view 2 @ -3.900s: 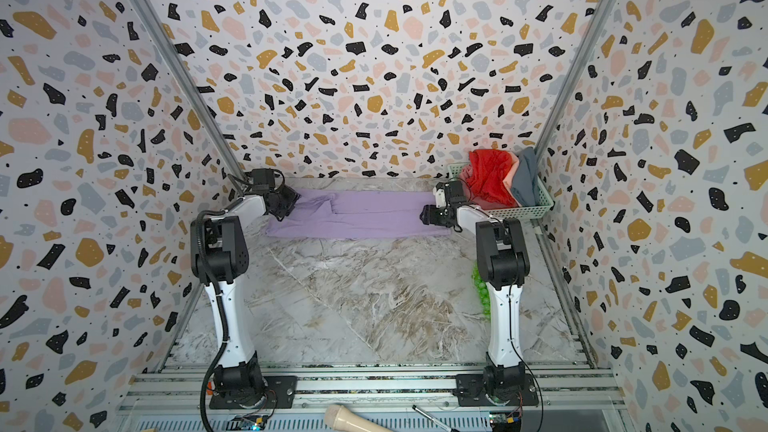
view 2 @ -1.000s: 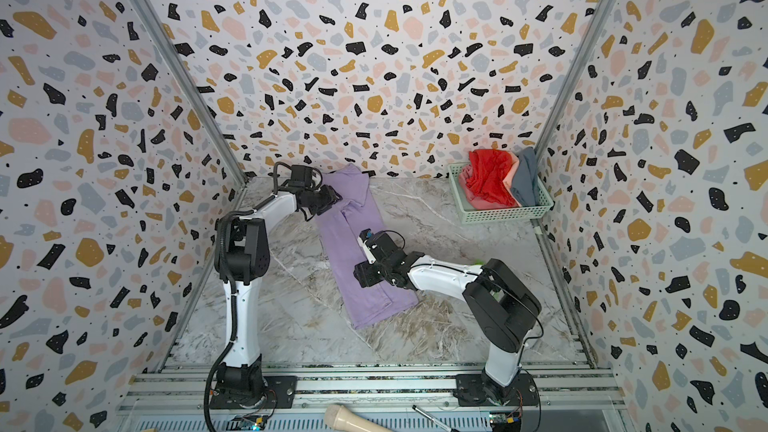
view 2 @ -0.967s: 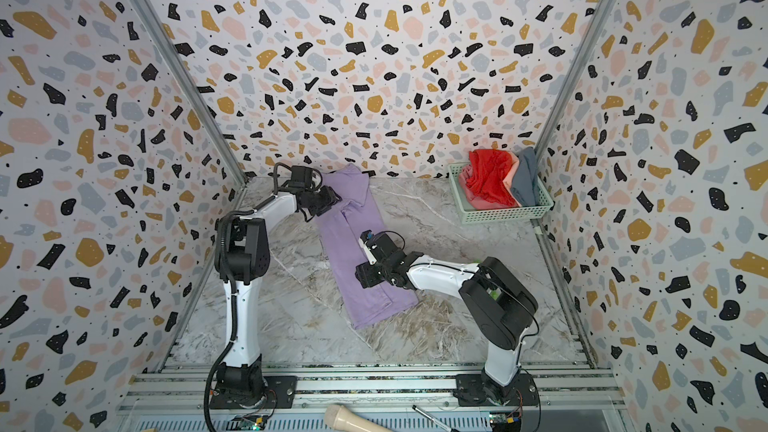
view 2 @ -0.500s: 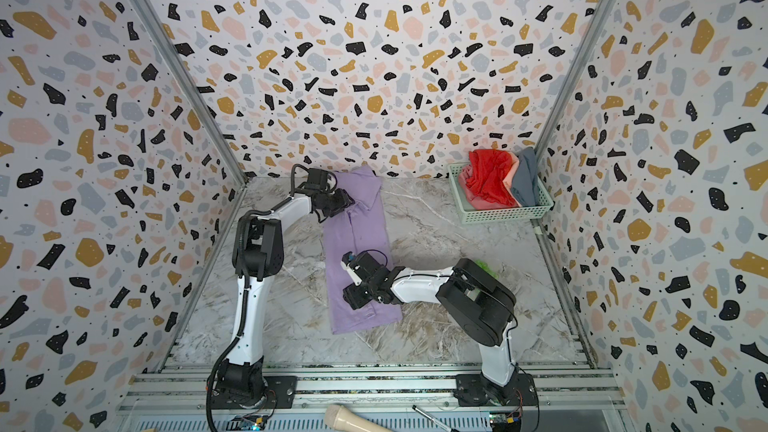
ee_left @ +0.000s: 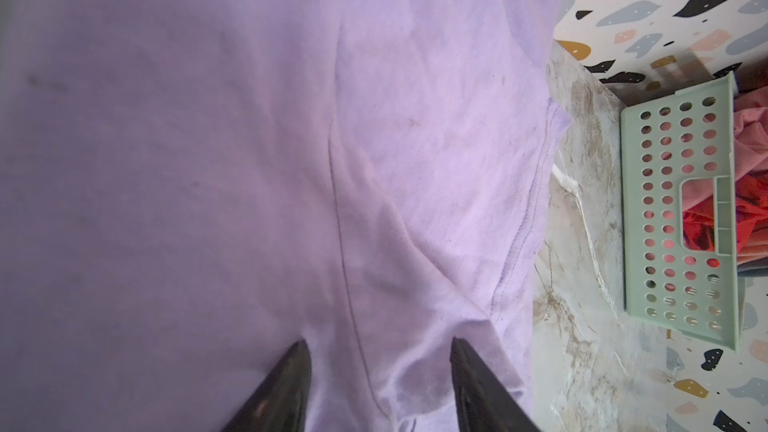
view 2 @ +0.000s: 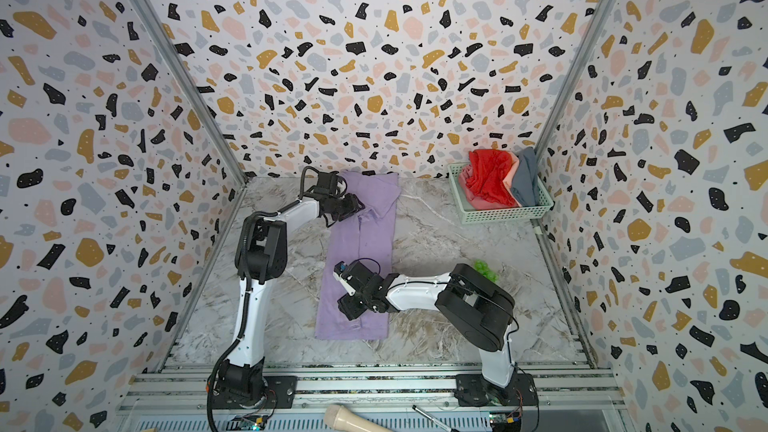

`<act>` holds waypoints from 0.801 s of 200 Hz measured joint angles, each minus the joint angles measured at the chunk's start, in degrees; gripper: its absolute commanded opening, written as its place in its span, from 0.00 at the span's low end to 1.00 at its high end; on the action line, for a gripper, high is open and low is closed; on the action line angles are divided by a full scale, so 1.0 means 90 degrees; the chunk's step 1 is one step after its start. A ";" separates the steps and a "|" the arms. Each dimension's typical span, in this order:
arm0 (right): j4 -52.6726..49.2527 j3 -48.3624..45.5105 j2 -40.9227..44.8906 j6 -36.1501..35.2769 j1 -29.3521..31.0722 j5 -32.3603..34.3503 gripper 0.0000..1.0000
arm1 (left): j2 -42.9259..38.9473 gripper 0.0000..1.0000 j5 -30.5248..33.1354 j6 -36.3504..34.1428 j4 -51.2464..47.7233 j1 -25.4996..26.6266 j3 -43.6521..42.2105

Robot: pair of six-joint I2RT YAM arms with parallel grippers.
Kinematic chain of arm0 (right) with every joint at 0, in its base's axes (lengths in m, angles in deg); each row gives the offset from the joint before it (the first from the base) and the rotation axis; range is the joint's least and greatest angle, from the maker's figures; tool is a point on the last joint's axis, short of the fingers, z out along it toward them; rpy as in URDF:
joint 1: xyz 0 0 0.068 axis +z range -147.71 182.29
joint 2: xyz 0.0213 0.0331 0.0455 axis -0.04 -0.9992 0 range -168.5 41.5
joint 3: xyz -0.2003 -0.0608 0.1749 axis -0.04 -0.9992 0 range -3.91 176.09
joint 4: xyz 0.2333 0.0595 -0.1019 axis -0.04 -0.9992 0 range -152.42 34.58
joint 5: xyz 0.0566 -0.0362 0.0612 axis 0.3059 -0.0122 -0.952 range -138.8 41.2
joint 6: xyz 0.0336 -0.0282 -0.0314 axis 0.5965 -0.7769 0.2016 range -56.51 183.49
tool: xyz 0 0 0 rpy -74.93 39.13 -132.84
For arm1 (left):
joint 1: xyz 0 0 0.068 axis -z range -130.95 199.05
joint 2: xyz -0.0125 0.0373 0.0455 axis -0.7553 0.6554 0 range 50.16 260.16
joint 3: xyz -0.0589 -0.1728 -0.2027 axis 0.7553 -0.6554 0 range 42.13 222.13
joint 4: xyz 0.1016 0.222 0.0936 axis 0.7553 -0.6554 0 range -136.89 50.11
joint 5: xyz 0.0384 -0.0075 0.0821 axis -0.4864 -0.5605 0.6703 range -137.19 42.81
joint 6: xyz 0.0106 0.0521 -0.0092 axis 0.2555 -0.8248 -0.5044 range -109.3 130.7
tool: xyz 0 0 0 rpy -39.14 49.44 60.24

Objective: Fold and stack the t-shirts
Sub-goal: 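Move both grippers to the strip's end nearest the robot and grasp it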

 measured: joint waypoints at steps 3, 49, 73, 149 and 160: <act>-0.0010 -0.0044 0.0041 0.0002 0.0000 0.0002 0.63 | 0.0000 0.57 0.0000 0.0007 -0.0005 -0.0007 0.0000; -0.0476 -0.0221 0.0352 0.0131 0.0333 0.0369 0.64 | -0.0107 0.57 -0.0209 0.0216 -0.0058 -0.0017 -0.0068; -0.0923 -0.0221 0.0590 0.0279 0.0585 0.0624 0.66 | -0.0712 0.57 -0.0250 0.0206 -0.0138 -0.0010 -0.0707; -0.1460 -0.0559 0.2635 0.1821 0.0015 0.0661 0.74 | -0.5022 0.55 0.0078 -0.0267 -0.0284 0.0044 -0.5173; -0.1532 -0.0750 0.2795 0.2011 -0.0197 0.0474 0.75 | -0.5455 0.55 0.0163 -0.0379 -0.0486 0.0073 -0.5795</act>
